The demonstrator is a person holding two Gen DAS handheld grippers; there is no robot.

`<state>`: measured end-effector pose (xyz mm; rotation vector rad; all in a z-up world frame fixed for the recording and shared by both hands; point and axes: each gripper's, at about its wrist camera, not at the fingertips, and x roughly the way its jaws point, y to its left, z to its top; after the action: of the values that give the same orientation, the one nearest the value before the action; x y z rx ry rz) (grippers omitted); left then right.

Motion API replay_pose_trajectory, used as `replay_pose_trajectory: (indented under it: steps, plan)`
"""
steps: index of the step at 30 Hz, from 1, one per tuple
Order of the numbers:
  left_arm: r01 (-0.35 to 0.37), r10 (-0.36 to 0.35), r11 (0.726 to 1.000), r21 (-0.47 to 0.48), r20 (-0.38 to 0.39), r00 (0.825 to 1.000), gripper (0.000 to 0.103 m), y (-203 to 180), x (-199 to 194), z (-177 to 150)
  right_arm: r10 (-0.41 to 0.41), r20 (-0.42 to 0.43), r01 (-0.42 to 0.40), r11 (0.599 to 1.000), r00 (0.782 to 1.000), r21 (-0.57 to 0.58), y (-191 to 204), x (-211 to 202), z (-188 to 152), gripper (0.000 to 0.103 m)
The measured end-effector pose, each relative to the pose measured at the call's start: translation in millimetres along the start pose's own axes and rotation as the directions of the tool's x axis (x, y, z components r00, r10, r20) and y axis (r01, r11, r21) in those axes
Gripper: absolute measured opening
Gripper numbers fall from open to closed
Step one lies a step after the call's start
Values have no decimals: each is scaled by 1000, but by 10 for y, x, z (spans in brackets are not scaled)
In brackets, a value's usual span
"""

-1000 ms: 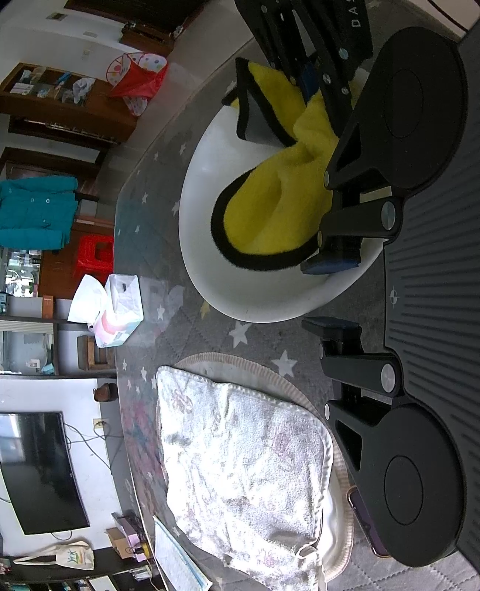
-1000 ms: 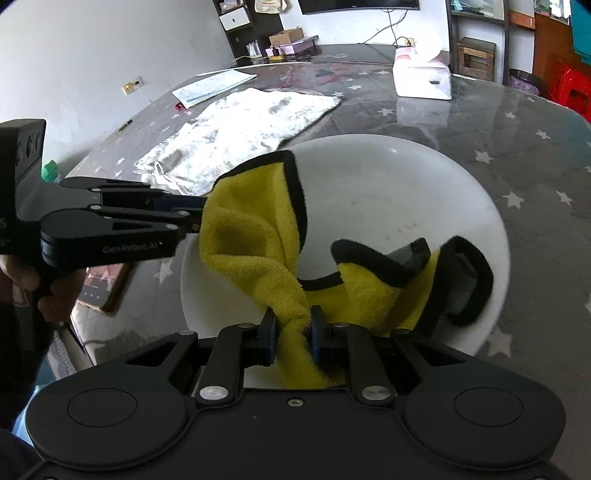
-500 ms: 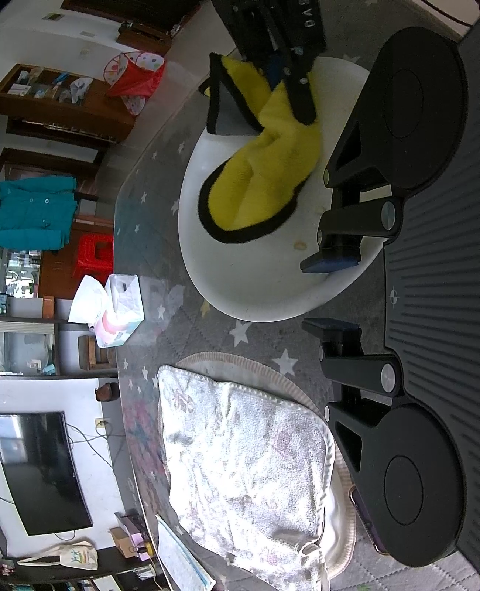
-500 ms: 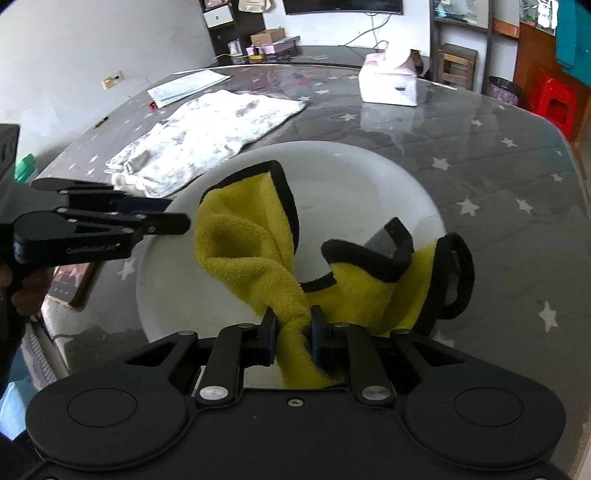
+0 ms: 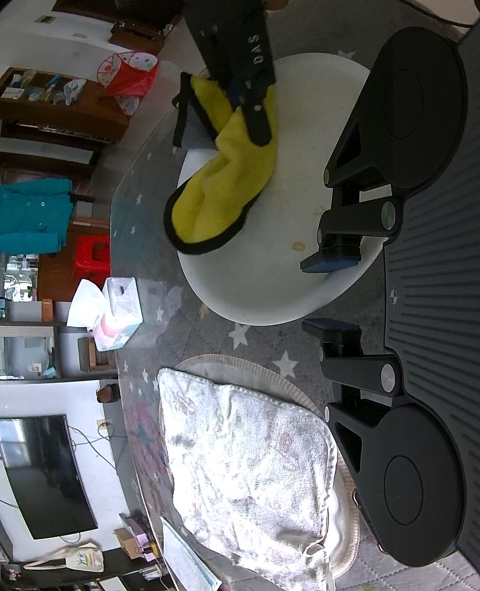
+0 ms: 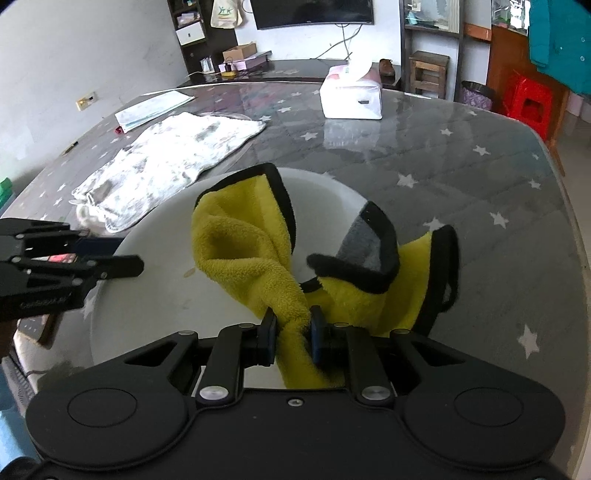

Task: Clean bowl
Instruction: 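Rub the yellow cloth around the bowl interior with the right gripper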

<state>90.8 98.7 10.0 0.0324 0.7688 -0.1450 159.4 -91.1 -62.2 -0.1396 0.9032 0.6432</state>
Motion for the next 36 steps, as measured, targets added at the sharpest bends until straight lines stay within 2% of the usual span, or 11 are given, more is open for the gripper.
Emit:
replay_pose_trajectory:
  steps: [11, 27, 36]
  plan:
    - [1, -1, 1000, 11, -5, 1000, 29, -23, 10, -4, -24, 41, 23, 999, 999, 24, 10, 210, 180, 17]
    - [11, -11, 1000, 11, 12, 1000, 29, 23, -107, 9, -10, 68, 8, 999, 998, 37, 219, 442, 363, 18]
    - [-24, 23, 999, 23, 29, 999, 28, 71, -208, 33, 44, 63, -45, 999, 997, 26, 399, 500, 388, 18]
